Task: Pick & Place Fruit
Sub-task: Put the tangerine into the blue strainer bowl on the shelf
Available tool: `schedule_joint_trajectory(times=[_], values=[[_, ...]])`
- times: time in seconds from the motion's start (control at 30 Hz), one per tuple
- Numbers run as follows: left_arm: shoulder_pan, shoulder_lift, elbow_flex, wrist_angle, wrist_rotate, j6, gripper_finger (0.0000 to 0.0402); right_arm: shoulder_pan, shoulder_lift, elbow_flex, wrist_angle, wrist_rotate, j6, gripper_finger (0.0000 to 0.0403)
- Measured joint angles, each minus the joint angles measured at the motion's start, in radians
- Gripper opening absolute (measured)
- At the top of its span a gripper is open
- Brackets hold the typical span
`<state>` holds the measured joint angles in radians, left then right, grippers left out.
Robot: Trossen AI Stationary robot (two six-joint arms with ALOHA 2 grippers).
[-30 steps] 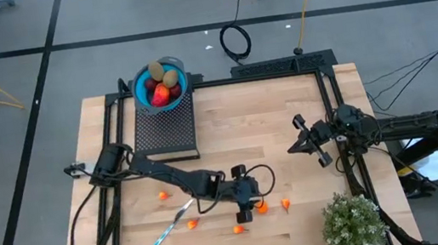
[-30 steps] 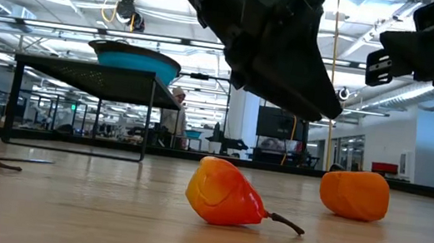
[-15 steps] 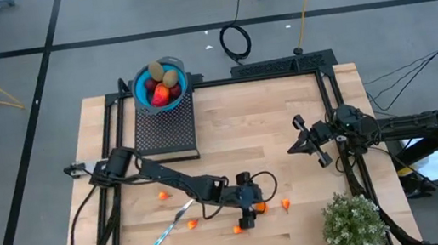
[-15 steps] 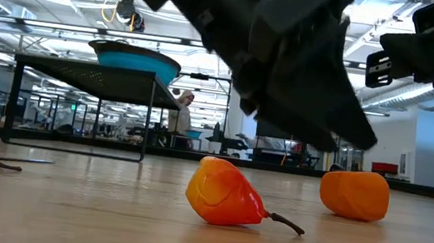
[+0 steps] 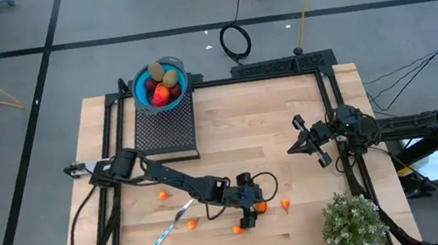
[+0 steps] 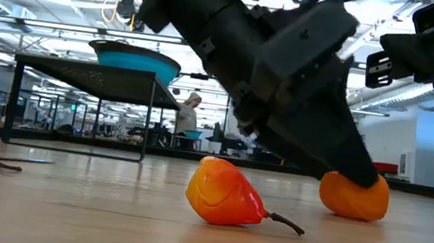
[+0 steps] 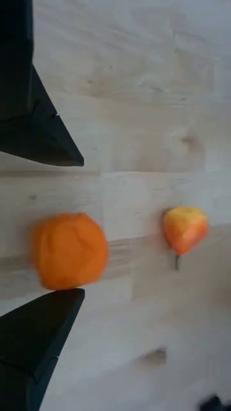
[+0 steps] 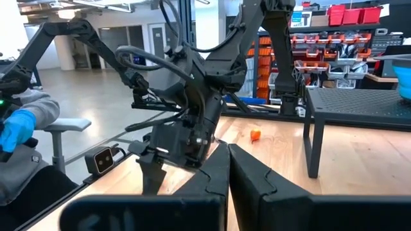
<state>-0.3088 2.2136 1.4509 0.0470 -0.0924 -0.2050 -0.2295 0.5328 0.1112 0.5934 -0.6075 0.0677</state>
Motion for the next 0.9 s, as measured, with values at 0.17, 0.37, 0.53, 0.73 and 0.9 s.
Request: schedule_joint_trajectory(times=[0.17,0.37,0.53,0.73,0.9], values=[[0.002,0.003,0.0,0.018,-0.006,0.0,0.0324,0.0,0.001,0.0,0.001,0.0,0.0,0.0],[0.004,0.023,0.0,0.036,-0.006,0.0,0.0324,0.0,0.0,0.0,0.001,0.001,0.0,0.0],[0.005,0.04,-0.001,0.043,-0.008,-0.016,0.0324,0.0,0.0,0.0,0.007,0.002,0.0,0.0],[0.005,0.043,-0.001,0.064,-0.009,-0.024,0.0321,0.0,0.0,0.0,0.007,0.003,0.0,0.0],[0.005,0.043,-0.001,0.08,-0.01,-0.014,0.0269,0.0,0.0,0.0,0.007,0.003,0.0,0.0]])
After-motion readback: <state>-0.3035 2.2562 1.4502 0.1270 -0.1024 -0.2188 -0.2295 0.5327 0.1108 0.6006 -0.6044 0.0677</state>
